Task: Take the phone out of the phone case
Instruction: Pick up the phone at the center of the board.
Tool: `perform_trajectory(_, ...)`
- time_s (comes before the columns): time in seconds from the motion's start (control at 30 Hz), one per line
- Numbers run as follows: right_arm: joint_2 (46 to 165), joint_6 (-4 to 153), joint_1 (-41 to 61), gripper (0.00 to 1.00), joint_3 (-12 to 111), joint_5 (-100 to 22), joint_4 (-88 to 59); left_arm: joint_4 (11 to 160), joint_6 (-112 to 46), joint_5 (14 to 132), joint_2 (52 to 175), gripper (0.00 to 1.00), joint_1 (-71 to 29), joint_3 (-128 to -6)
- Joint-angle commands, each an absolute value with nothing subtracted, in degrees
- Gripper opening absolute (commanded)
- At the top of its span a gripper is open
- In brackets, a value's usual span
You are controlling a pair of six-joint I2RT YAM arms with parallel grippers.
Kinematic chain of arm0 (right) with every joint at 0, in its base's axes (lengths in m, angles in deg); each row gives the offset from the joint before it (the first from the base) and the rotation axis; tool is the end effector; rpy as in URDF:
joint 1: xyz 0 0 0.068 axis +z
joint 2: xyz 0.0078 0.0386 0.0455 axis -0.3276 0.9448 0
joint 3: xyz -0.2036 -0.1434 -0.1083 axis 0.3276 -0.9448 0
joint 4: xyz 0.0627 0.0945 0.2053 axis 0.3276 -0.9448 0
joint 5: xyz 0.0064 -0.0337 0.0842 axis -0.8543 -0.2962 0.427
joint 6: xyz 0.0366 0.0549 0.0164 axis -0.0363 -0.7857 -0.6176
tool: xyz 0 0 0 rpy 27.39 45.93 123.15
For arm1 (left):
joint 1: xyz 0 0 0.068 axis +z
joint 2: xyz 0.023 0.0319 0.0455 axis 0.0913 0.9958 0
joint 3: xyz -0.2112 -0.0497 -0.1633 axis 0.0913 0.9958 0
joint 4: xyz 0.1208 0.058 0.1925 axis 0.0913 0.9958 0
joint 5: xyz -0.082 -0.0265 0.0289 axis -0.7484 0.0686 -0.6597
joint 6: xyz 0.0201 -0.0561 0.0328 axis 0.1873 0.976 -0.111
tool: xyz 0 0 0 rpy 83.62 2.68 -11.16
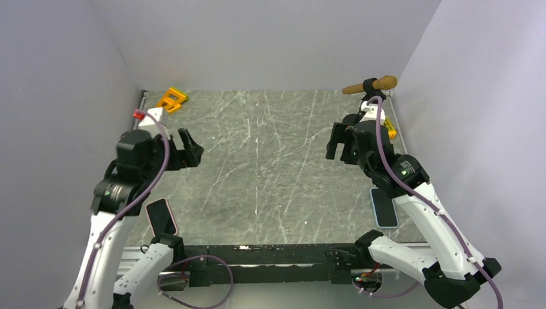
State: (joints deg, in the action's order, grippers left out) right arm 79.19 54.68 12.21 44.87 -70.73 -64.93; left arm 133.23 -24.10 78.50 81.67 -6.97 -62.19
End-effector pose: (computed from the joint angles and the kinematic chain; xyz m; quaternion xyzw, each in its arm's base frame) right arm 0.1491 0.0649 0.3767 0.0589 0.8694 0.0601 0.4869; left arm 0.1175 -0.0284 0.3896 -0.0427 0.8250 -0.1779 0.5347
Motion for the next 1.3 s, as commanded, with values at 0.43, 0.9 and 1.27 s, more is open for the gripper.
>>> perform_trajectory(0.43, 78.6, 53.0, 12.4, 1.00, 38.6, -55.4, -53.6, 138.9, -14.8, 87.6, 86.1, 0.99, 22.8, -41.3)
perform_trajectory(0.9, 75.9, 50.0, 12.4, 1.00, 36.7, -51.8, -49.4, 134.6, -9.9, 99.7, 99.3, 0.99, 29.4, -38.5)
perform_trajectory(1.27, 74.7, 48.9, 12.4, 1.00, 36.2, -51.3, -47.5, 129.1, -8.9, 97.8, 105.8, 0.99, 29.6, -34.3)
